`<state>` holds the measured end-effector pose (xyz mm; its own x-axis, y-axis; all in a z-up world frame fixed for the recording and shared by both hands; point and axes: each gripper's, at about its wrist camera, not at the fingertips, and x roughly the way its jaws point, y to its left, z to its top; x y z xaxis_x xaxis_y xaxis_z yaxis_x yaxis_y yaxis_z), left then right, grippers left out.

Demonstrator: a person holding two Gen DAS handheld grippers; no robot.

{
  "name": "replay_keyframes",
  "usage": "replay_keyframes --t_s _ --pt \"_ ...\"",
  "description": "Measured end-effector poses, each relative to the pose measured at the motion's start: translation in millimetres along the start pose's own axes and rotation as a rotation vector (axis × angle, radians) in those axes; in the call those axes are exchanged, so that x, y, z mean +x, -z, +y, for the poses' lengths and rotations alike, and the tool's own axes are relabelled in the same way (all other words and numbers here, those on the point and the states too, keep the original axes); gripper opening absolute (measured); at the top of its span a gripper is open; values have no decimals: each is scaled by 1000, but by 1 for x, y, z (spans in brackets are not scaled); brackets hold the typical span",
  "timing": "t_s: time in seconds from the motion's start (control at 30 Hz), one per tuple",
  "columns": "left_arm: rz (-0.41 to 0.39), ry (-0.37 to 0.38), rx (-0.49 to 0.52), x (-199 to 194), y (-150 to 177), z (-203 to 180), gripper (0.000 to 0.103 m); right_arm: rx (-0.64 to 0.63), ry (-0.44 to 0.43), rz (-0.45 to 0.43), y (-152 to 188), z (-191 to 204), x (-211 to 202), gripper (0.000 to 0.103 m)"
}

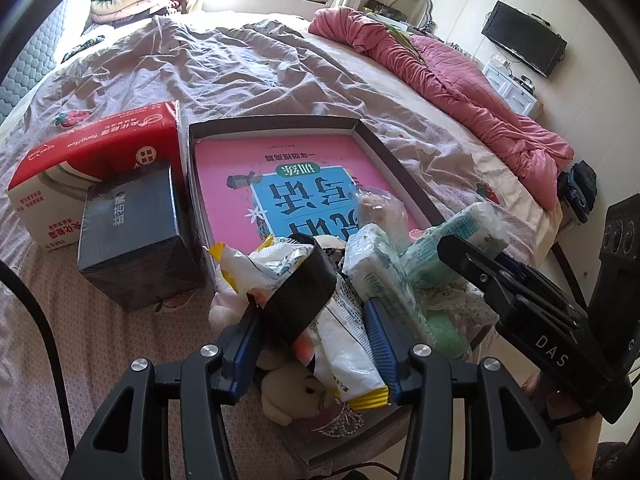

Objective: Organize soft objects
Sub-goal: 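Lower the white tissue pack onto the tray and open the right gripper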

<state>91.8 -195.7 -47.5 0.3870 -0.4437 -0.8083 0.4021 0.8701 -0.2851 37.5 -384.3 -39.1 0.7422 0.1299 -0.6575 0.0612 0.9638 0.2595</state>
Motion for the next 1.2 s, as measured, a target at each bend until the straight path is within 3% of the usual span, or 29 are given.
replay_keyframes --t_s 0.4,0.73,1.2 --pt "-1 -6 13 -4 1 0 50 13 -15 -10 4 3 -9 51" --pt "-17 -8 19 -11 2 2 53 9 -19 48 21 3 -9 57" --pt "-26 -13 24 -14 3 3 56 -45 13 10 21 7 6 57"
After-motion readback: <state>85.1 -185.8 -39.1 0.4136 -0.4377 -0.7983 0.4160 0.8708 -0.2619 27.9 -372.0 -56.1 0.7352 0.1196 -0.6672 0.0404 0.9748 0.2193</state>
